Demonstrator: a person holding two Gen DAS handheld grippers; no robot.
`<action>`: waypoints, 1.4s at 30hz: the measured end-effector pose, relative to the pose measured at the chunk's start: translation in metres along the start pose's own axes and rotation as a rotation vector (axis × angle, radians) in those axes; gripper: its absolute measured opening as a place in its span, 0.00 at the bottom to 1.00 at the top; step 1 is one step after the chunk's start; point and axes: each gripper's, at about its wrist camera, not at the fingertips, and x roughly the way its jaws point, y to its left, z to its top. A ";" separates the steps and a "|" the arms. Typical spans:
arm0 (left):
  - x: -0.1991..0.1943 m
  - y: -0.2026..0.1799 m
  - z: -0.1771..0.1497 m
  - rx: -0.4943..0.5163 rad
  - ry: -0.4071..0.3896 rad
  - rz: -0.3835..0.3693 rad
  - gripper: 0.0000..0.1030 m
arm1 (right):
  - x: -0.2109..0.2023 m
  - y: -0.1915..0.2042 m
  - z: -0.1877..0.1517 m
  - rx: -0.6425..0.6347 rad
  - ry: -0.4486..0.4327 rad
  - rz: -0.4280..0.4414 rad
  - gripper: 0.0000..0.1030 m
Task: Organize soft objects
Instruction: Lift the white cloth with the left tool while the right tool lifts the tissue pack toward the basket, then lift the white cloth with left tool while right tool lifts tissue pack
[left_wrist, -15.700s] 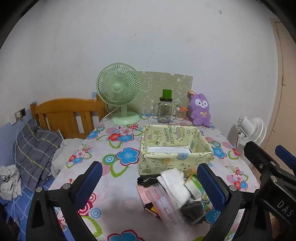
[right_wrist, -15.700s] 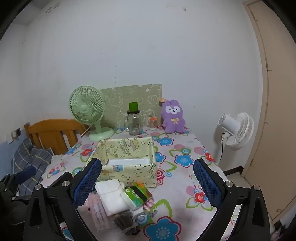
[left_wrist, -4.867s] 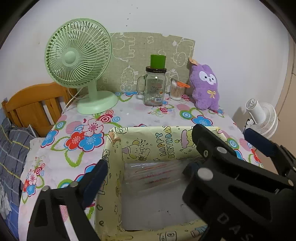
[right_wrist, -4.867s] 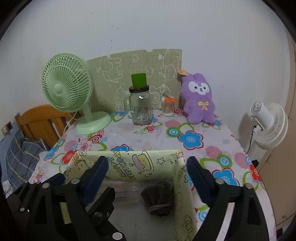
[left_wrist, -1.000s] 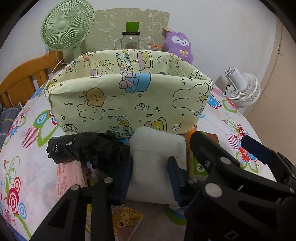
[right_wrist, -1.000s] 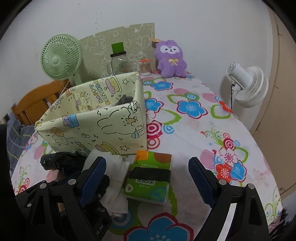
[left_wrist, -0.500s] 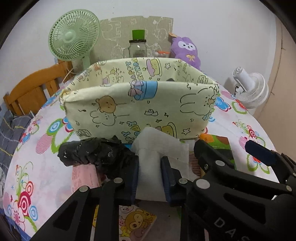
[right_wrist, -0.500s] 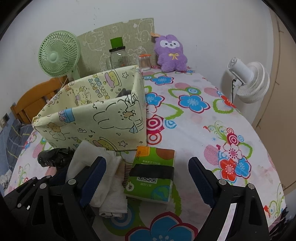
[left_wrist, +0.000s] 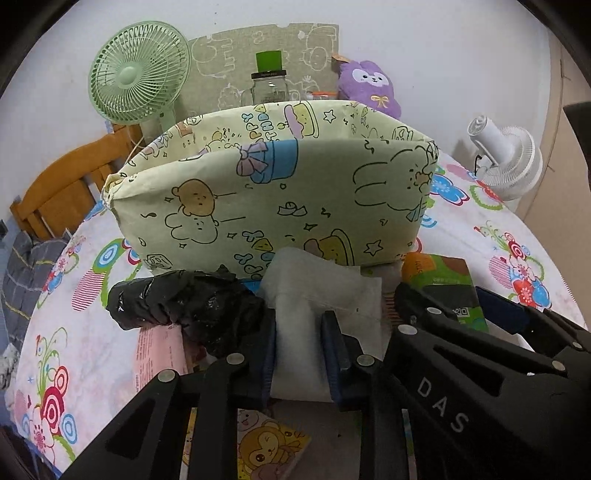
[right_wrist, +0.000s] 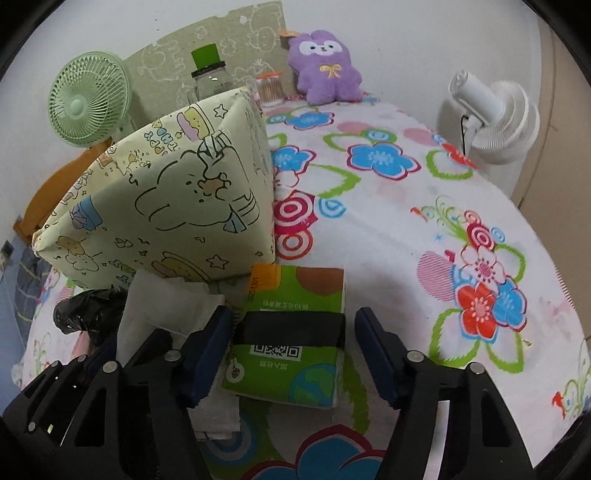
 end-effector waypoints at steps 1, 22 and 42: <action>0.000 -0.001 0.000 0.003 -0.001 0.004 0.22 | 0.000 0.000 0.000 0.001 0.000 0.003 0.60; -0.020 -0.001 -0.003 -0.012 -0.026 -0.039 0.13 | -0.027 0.004 -0.006 -0.005 -0.045 0.009 0.48; -0.067 0.006 0.004 -0.035 -0.126 -0.056 0.12 | -0.078 0.016 -0.002 -0.014 -0.147 0.016 0.48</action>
